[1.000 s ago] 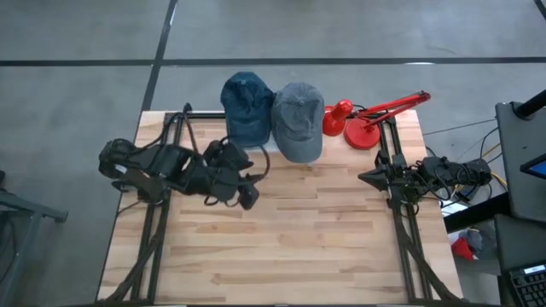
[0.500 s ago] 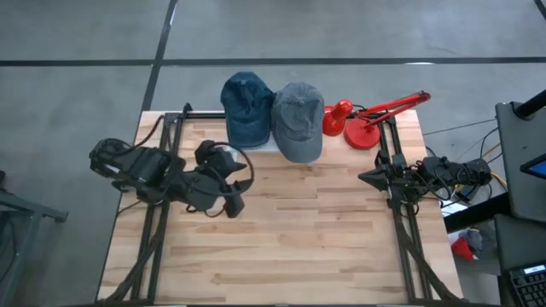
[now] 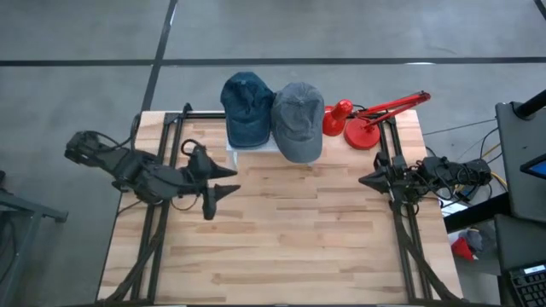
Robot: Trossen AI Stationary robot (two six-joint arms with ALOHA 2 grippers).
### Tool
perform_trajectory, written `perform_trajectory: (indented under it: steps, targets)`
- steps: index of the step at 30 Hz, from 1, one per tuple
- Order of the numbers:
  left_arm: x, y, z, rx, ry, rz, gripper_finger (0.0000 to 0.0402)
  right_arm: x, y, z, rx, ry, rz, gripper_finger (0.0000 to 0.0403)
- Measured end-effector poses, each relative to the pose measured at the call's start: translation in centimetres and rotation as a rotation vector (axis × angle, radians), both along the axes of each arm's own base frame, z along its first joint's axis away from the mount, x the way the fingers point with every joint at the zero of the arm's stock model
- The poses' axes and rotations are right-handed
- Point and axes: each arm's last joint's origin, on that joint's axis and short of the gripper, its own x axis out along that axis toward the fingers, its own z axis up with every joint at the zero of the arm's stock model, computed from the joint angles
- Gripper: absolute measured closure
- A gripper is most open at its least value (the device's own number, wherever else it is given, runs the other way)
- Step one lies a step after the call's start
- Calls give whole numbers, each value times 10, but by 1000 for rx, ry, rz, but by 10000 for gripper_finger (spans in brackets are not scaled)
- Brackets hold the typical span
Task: Pick & Place hat
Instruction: Return to Home Position
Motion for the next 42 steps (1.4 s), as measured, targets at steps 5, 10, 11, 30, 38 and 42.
perform_trajectory:
  steps: [5,10,11,30,38,42]
  targets:
    - [-15,6,-43,-43,-78,-56,206,0,0,0,5,-2,15,394]
    - [-29,12,-85,-60,-140,-77,206,0,0,1,4,-7,15,394]
    - [-32,13,-92,-61,-156,-85,206,0,0,1,5,-10,14,394]
    - [-88,38,-176,-1,-333,-170,206,0,0,4,-23,-49,-3,394]
    - [-92,40,-202,17,-405,-168,206,1,-3,3,-53,-46,-122,394]
    - [-95,42,-211,26,-454,-168,206,0,-3,6,-55,-70,-121,394]
